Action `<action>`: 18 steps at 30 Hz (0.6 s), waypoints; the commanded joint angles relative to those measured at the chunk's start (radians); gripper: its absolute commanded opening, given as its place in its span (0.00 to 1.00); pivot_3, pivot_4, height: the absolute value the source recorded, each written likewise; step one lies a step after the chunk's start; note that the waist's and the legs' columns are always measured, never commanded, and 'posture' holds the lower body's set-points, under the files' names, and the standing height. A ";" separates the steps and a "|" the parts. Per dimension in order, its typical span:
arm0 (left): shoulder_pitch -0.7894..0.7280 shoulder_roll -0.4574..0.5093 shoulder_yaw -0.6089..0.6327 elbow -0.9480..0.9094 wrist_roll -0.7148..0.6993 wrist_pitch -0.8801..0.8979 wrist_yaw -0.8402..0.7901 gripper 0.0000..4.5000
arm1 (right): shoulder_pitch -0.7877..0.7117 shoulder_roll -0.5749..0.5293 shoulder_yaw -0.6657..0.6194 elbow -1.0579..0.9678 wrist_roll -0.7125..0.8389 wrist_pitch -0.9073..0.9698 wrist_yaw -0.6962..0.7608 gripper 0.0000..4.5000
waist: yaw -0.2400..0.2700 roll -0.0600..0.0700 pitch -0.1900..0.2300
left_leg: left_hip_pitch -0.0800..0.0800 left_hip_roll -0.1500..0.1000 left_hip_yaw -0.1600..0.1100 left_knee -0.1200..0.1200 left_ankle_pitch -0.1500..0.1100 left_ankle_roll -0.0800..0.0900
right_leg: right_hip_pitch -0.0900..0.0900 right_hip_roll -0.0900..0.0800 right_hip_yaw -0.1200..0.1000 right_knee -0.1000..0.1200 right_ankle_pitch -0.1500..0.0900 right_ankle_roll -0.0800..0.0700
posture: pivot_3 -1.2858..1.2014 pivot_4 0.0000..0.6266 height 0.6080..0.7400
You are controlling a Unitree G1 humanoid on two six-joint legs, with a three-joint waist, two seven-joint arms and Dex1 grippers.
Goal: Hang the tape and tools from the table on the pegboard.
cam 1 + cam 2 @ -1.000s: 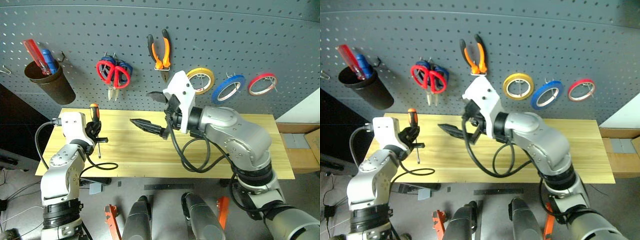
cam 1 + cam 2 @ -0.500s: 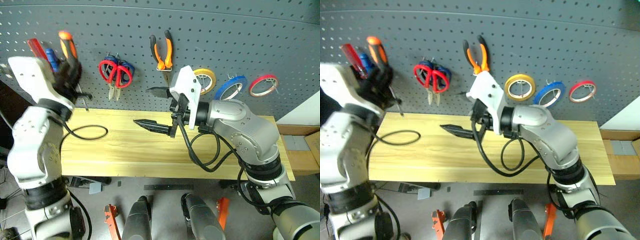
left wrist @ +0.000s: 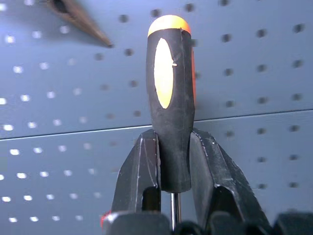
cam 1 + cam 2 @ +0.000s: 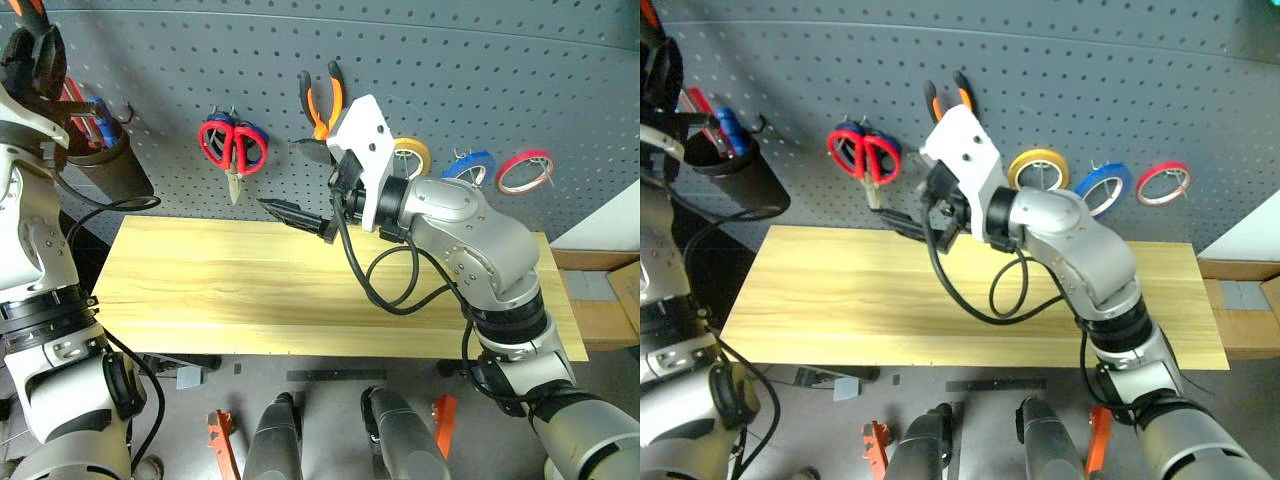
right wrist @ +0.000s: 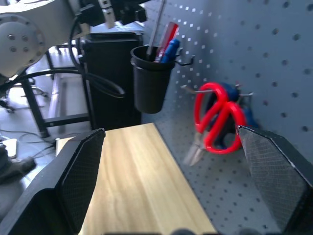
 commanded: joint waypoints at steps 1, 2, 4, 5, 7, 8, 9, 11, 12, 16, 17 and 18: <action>-0.030 0.033 0.000 0.032 0.026 -0.102 -0.005 0.11 | -0.031 0.014 -0.017 -0.009 -0.013 -0.039 -0.005 1.00 | 0.000 -0.002 -0.004 | 0.000 0.000 0.000 0.000 0.000 0.000 | 0.000 -0.001 0.000 0.000 0.000 0.000 | 0.49 0.28 1.00; -0.027 0.034 -0.001 0.052 0.037 -0.124 0.000 0.11 | -0.032 0.016 -0.014 -0.005 -0.016 -0.044 -0.005 1.00 | 0.000 -0.003 -0.005 | 0.000 0.000 0.000 0.000 0.000 0.000 | 0.000 -0.001 0.000 0.000 0.000 0.000 | 0.49 0.28 1.00; -0.023 0.031 0.004 0.078 0.041 -0.148 0.011 0.11 | -0.032 0.019 -0.010 -0.002 -0.019 -0.048 -0.004 1.00 | 0.000 -0.004 -0.006 | 0.000 0.000 0.001 0.000 0.000 0.000 | 0.000 -0.001 0.000 0.000 0.000 0.000 | 0.49 0.28 1.00; -0.017 0.030 0.004 0.087 0.046 -0.162 0.014 0.11 | -0.033 0.022 -0.008 -0.001 -0.020 -0.050 -0.003 1.00 | 0.000 -0.004 -0.007 | 0.000 0.000 0.000 0.000 0.000 0.000 | 0.000 -0.001 0.000 0.001 0.000 0.000 | 0.49 0.28 1.00; -0.003 0.028 0.006 0.102 0.052 -0.184 0.016 0.11 | -0.031 0.026 -0.007 -0.004 -0.020 -0.049 -0.001 1.00 | 0.000 -0.004 -0.007 | 0.000 0.000 0.000 0.000 0.000 0.000 | 0.000 -0.001 -0.001 0.001 0.000 0.000 | 0.49 0.28 1.00; 0.004 0.028 0.007 0.108 0.056 -0.193 0.017 0.11 | -0.031 0.027 -0.007 -0.006 -0.020 -0.048 -0.001 1.00 | 0.000 -0.004 -0.007 | 0.000 0.000 0.000 0.000 0.000 0.000 | 0.000 -0.001 -0.001 0.001 0.000 0.000 | 0.49 0.28 1.00; 0.012 0.027 0.009 0.115 0.057 -0.201 0.018 0.11 | -0.030 0.028 -0.005 -0.008 -0.020 -0.047 0.000 1.00 | 0.000 -0.004 -0.007 | 0.000 0.000 0.000 0.000 0.000 0.000 | 0.000 -0.001 -0.001 0.001 0.000 0.000 | 0.49 0.29 1.00; 0.030 0.024 0.004 0.126 0.067 -0.224 0.019 0.11 | -0.031 0.030 0.000 -0.008 -0.022 -0.047 0.002 1.00 | 0.000 -0.004 -0.007 | 0.000 0.000 0.000 0.000 0.000 0.000 | 0.000 -0.001 -0.001 0.001 0.000 0.000 | 0.49 0.29 1.00; 0.038 0.019 0.002 0.129 0.067 -0.229 0.021 0.11 | -0.031 0.031 0.001 -0.009 -0.022 -0.046 0.002 1.00 | -0.001 -0.004 -0.007 | 0.000 0.000 0.000 0.000 0.000 0.000 | 0.000 -0.001 -0.001 0.001 0.000 0.000 | 0.49 0.29 1.00; 0.057 0.007 -0.003 0.134 0.075 -0.236 0.042 0.11 | -0.029 0.033 0.004 -0.012 -0.021 -0.041 0.002 1.00 | -0.001 -0.005 -0.007 | 0.000 0.000 0.000 0.001 0.000 0.000 | 0.000 -0.002 -0.001 0.002 0.000 -0.001 | 0.49 0.29 1.00; 0.064 0.000 -0.007 0.129 0.074 -0.239 0.043 0.11 | -0.028 0.032 0.006 -0.014 -0.021 -0.039 0.002 1.00 | -0.001 -0.005 -0.007 | 0.000 0.000 0.000 0.001 0.000 0.001 | 0.000 -0.002 -0.001 0.002 0.000 -0.001 | 0.49 0.29 1.00; 0.069 -0.006 -0.009 0.124 0.072 -0.241 0.044 0.19 | -0.027 0.032 0.007 -0.015 -0.021 -0.038 0.003 1.00 | -0.001 -0.005 -0.007 | 0.000 0.000 0.000 0.001 0.000 0.001 | 0.000 -0.002 -0.001 0.002 0.000 -0.001 | 0.49 0.29 1.00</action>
